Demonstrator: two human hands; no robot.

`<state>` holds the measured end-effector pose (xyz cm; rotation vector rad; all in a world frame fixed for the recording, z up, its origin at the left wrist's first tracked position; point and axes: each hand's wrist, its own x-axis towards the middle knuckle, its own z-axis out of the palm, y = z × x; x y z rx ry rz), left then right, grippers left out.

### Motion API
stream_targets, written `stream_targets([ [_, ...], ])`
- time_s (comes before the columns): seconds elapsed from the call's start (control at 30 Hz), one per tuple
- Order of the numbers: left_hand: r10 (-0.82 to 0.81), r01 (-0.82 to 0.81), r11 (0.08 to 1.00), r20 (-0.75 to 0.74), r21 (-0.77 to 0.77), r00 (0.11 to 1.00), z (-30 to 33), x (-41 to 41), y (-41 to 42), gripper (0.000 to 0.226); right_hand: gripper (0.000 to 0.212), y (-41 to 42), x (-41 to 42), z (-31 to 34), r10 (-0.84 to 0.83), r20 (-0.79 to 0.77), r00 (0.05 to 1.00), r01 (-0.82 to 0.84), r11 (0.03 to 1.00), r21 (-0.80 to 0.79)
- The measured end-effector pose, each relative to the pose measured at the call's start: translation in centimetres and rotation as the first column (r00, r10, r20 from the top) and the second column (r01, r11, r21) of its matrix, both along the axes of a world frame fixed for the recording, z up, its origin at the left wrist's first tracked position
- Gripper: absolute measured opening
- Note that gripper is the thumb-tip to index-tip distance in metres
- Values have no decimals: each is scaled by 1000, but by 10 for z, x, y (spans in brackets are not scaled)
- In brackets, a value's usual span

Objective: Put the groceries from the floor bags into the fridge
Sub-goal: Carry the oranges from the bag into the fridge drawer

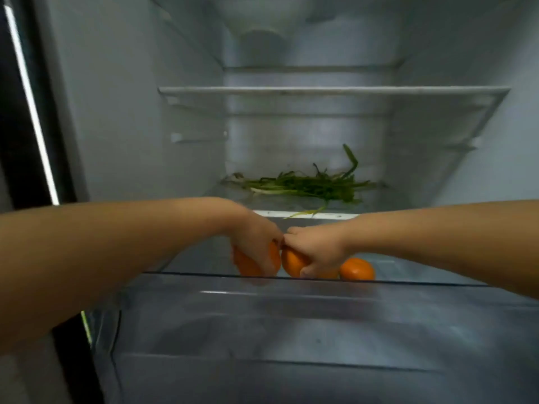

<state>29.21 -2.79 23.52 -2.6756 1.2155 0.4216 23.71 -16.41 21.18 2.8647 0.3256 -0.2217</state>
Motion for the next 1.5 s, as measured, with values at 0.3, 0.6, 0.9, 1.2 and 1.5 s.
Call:
stream_targets([
  [0.3, 43, -21, 964, -76, 264, 996, -47, 55, -22, 52, 53, -14, 47, -54, 29, 44, 999, -32, 996, 79],
  [0.6, 105, -101, 994, -186, 30, 977, -68, 73, -15, 67, 63, -16, 57, -56, -111, -12, 994, 111, 994, -5],
  [0.9, 202, -183, 953, -54, 240, 978, -12, 46, -5, 93, 68, 2, 40, 2, -237, -149, 960, 196, 949, -248],
  [1.2, 282, -4, 778, 344, -628, 896, 34, -67, 37, 37, 40, 29, -59, 72, -249, 280, 927, 253, 967, 23],
  [1.5, 346, 73, 424, 235, -903, 908, -60, -206, 140, 28, 33, 118, -161, 7, 12, 707, 707, -285, 920, 269],
])
